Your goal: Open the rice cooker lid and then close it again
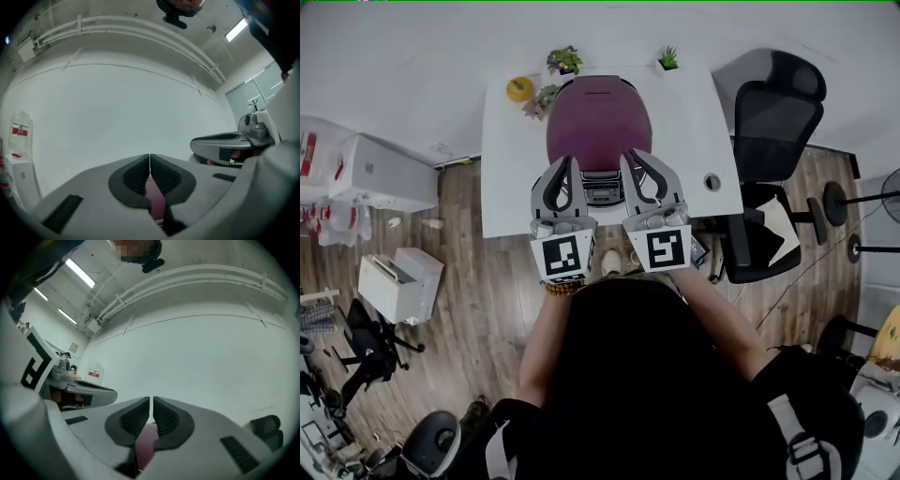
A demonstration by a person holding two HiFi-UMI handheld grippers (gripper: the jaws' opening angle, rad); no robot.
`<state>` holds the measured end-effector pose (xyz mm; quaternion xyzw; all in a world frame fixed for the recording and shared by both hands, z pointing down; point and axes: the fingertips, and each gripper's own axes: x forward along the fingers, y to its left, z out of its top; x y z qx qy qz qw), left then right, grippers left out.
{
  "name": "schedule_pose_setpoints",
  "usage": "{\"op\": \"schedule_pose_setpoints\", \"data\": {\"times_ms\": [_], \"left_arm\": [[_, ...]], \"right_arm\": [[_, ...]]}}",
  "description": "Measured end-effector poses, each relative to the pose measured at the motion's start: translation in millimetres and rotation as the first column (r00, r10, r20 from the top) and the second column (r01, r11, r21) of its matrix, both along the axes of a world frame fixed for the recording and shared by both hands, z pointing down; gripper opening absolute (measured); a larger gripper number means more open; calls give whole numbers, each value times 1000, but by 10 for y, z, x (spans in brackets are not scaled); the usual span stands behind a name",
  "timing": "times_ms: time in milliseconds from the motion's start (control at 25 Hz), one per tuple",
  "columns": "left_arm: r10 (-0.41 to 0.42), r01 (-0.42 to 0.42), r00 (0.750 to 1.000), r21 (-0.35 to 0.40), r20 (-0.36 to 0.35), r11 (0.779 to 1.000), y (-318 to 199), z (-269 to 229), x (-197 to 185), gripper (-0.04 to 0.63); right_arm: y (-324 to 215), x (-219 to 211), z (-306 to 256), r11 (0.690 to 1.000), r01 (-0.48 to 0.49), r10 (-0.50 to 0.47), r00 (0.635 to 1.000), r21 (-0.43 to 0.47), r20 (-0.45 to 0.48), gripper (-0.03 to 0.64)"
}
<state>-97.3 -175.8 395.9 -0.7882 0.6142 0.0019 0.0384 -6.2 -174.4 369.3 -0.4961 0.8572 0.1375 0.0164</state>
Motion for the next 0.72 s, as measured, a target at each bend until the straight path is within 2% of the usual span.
{"op": "schedule_pose_setpoints", "data": {"times_ms": [400,560,720], "left_arm": [[10,-9,1000,-36,21,999,148,289,35,23],[13,-12,1000,-29,12,999,175,298,38,23],[22,-21,999,-49,32,999,190,334,58,23]], "right_arm": [[119,-7,387,996,22,-27,998,-90,-57,40],[165,-53,455,994,38,-45,997,-101,-65,37],[187,-59,497,993,43,-51,996,-110,-77,37]]}}
